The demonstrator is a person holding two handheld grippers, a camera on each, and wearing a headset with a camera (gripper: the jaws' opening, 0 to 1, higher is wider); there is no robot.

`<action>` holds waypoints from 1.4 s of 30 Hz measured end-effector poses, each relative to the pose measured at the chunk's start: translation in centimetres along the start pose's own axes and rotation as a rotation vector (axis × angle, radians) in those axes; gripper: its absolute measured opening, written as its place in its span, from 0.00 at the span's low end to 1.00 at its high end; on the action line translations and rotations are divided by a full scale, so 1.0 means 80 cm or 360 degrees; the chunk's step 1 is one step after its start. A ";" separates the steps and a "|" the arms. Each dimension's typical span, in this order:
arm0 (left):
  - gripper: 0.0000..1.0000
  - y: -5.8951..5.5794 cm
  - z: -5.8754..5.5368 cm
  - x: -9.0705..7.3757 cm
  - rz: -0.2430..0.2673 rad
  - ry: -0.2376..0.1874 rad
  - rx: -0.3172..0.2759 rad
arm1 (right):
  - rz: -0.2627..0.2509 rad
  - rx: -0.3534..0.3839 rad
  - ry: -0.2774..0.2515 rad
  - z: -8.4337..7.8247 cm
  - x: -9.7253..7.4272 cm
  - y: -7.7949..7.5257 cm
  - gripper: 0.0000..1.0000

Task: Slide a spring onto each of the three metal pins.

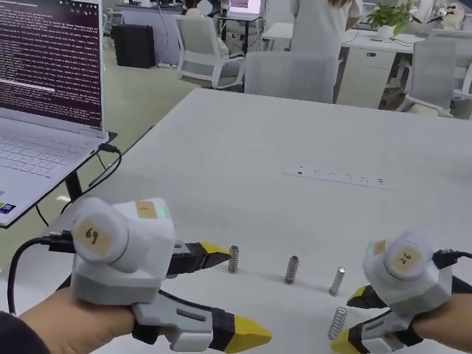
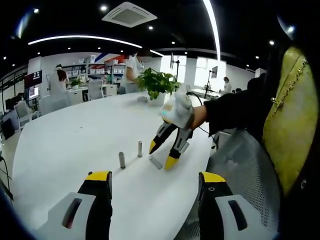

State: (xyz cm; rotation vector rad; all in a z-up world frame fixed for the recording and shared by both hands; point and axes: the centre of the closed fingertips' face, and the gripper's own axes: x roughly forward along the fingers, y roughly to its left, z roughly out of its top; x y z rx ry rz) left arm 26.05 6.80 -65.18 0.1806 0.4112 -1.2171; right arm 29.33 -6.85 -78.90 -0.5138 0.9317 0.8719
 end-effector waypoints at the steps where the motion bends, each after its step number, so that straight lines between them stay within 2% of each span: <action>1: 0.66 0.000 0.000 0.000 0.0000 0.0000 -0.0001 | -0.0005 0.0002 0.0000 0.000 0.001 -0.001 0.45; 15: 0.65 0.002 -0.002 0.000 0.0005 0.0006 -0.0014 | 0.0006 0.0019 0.0008 -0.002 0.012 -0.005 0.41; 25: 0.65 0.003 -0.004 0.001 0.0004 0.0011 -0.0021 | 0.0003 -0.0005 0.0007 0.000 0.012 -0.004 0.32; 42: 0.64 0.003 -0.007 0.001 0.0000 0.0009 -0.0031 | 0.0023 -0.0048 0.0019 0.004 0.008 0.003 0.31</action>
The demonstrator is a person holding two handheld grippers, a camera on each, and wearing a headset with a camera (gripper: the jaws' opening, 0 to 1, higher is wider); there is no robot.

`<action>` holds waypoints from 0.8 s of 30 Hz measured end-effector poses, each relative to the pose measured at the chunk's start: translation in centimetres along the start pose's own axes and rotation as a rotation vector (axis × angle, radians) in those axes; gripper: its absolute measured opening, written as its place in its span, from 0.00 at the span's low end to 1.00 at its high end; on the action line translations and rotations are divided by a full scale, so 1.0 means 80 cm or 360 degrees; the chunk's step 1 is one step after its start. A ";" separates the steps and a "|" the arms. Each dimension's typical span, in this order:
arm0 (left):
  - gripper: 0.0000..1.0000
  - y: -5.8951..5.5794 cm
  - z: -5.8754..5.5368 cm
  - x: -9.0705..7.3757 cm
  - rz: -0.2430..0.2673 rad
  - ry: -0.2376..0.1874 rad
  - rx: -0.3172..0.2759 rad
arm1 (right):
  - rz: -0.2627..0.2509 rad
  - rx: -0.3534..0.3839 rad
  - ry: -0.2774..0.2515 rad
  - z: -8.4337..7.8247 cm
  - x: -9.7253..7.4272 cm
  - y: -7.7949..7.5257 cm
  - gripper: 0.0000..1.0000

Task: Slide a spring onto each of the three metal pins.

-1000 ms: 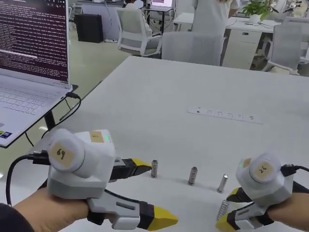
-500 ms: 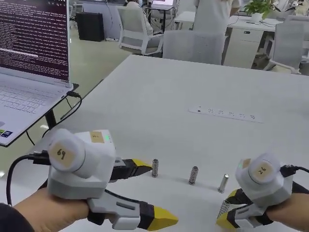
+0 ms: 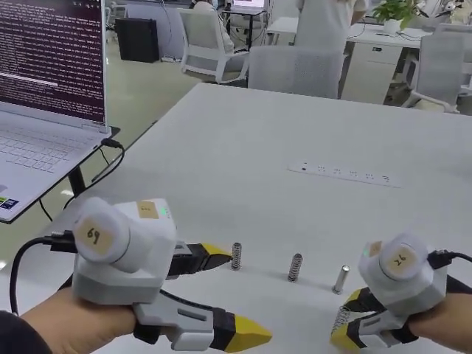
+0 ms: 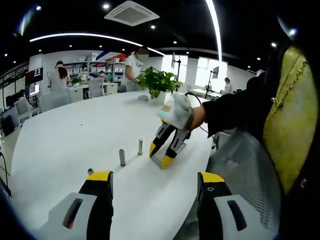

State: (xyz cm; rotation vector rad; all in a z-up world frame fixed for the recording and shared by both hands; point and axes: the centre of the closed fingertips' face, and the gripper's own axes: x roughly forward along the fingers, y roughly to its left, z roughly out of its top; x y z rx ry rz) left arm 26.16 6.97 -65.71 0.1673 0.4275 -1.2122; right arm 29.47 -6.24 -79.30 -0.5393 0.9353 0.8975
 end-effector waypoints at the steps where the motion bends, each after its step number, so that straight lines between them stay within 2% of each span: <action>1: 0.64 0.000 0.000 0.000 0.0001 -0.0001 0.0000 | 0.0002 -0.0010 -0.0004 0.002 -0.001 0.001 0.30; 14: 0.62 0.007 0.002 -0.002 0.0003 0.0002 -0.0018 | -0.0021 -0.0155 -0.0110 0.043 -0.020 0.009 0.30; 24: 0.59 0.015 0.007 0.008 -0.0011 0.0015 -0.0046 | -0.0045 -0.0308 -0.0202 0.075 -0.031 0.020 0.30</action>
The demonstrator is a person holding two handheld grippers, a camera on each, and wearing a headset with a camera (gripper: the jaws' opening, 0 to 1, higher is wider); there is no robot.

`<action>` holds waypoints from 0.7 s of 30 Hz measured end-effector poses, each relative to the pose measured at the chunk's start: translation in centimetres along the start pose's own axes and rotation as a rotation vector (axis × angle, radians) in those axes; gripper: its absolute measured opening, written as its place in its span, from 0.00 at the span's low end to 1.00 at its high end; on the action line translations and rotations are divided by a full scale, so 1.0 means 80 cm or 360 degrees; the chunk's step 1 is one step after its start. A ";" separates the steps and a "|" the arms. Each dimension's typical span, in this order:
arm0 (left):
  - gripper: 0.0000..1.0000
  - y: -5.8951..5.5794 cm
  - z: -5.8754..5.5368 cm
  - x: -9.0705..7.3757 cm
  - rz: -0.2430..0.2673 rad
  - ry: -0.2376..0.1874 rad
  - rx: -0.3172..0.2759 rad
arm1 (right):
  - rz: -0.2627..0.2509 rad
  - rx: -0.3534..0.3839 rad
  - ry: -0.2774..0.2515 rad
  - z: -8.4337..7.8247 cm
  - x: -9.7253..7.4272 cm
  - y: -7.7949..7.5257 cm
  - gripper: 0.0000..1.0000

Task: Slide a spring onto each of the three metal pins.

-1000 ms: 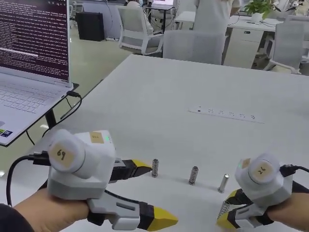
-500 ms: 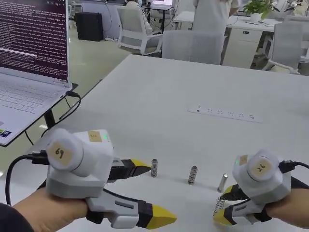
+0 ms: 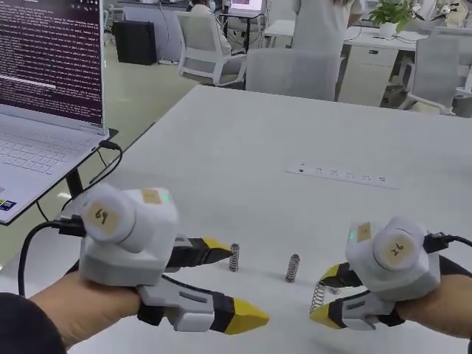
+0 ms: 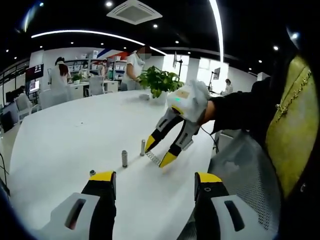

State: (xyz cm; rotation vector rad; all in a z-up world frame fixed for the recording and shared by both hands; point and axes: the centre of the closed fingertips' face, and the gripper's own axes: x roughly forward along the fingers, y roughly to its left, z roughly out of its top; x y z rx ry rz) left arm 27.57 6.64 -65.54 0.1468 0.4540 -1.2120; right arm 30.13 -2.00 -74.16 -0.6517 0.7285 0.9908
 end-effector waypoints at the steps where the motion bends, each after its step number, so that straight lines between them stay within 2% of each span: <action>1: 0.58 0.001 0.000 0.002 -0.0003 0.0005 -0.0009 | -0.0010 -0.0043 -0.0026 0.005 -0.001 0.000 0.30; 7: 0.56 0.004 0.000 0.011 -0.0027 0.0023 -0.0042 | -0.0006 -0.0129 -0.0058 0.018 -0.003 0.004 0.30; 15: 0.50 0.009 0.000 0.031 -0.0062 0.0036 -0.0173 | -0.0005 -0.0215 -0.0100 0.034 -0.004 0.010 0.30; 21: 0.41 0.018 0.000 0.049 -0.0046 0.0050 -0.0283 | 0.0000 -0.0251 -0.0119 0.041 -0.005 0.014 0.30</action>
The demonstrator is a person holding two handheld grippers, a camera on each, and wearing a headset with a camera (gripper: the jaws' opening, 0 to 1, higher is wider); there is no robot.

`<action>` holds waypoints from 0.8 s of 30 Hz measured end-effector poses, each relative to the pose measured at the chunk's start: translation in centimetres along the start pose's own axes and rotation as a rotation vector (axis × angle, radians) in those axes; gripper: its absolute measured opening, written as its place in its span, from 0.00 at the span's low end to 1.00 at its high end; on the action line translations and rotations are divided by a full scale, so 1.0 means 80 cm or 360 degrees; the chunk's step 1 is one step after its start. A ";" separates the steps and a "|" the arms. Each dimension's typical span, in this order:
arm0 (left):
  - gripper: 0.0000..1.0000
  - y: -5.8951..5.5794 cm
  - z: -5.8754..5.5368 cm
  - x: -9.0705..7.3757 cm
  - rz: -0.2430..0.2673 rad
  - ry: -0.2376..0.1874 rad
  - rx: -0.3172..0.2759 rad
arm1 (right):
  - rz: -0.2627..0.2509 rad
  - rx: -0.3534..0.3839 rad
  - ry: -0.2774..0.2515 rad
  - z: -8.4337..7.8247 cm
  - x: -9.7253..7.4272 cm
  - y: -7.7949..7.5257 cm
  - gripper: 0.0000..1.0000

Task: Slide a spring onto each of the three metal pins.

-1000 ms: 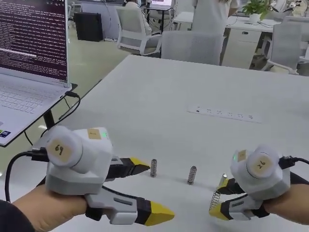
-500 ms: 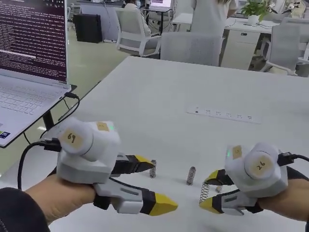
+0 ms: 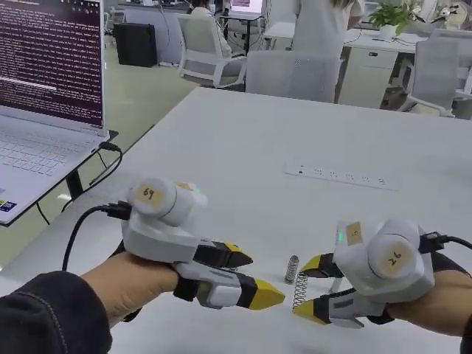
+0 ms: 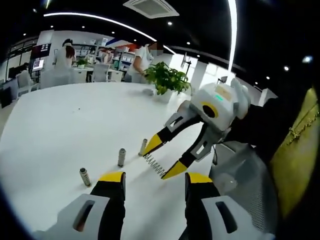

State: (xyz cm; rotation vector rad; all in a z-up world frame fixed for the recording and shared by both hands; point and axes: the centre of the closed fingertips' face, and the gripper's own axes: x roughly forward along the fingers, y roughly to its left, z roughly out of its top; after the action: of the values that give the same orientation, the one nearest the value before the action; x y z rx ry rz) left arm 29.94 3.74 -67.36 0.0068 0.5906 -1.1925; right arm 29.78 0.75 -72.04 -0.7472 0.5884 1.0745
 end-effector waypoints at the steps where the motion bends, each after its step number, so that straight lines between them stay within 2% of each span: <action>1: 0.40 -0.001 -0.001 0.002 -0.0010 0.0002 -0.0019 | -0.0001 -0.0004 -0.0002 0.001 0.000 0.000 0.30; 7: 0.37 0.000 -0.006 0.021 -0.0017 0.0032 -0.0101 | -0.0005 -0.0048 -0.0033 0.010 -0.002 0.001 0.30; 12: 0.35 -0.002 -0.007 0.029 -0.0022 0.0041 -0.0123 | -0.0009 -0.0080 -0.0055 0.016 -0.002 0.003 0.30; 16: 0.33 0.002 -0.010 0.033 -0.0013 0.0061 -0.0141 | -0.0013 -0.0106 -0.0070 0.020 -0.001 0.005 0.30; 24: 0.28 0.005 -0.011 0.037 0.0003 0.0058 -0.0195 | -0.0038 -0.0164 -0.0098 0.027 -0.001 0.005 0.30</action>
State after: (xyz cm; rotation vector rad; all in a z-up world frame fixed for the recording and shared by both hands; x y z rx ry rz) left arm 30.59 1.63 -69.54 -0.0748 0.6949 -1.1544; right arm 29.56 2.48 -70.72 -0.8058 0.4733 1.1081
